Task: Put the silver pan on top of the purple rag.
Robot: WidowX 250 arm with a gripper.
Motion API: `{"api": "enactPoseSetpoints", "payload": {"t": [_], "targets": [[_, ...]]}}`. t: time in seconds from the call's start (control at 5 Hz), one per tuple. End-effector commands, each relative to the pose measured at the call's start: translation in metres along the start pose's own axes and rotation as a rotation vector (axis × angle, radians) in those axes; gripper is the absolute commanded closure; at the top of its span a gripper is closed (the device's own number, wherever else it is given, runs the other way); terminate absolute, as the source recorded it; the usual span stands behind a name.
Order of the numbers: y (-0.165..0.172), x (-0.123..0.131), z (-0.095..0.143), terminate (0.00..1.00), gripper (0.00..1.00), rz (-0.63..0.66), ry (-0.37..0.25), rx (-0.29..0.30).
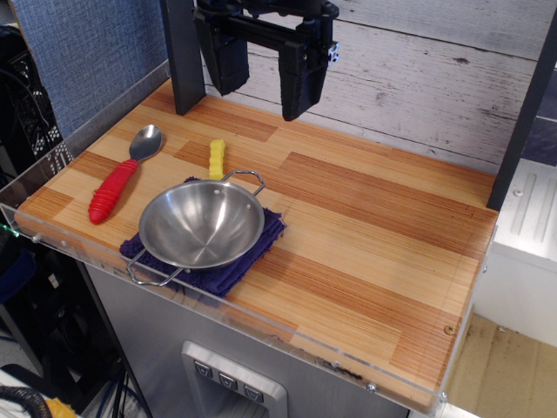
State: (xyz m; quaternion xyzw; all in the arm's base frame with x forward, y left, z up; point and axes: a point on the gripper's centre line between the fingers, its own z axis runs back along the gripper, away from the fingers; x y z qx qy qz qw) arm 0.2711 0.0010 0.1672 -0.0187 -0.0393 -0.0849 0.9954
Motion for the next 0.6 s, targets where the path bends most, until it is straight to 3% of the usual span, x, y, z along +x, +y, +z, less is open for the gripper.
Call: {"api": "enactPoseSetpoints", "payload": {"t": [0.0, 0.2, 0.4], "targets": [[0.0008, -0.0122, 0.0186, 0.0, 0.0, 0.003, -0.041, 0.008], [0.0008, -0.0122, 0.0186, 0.0, 0.0, 0.003, -0.041, 0.008], [0.0008, -0.0122, 0.0186, 1.0, 0.0, 0.003, -0.041, 0.008]]}}
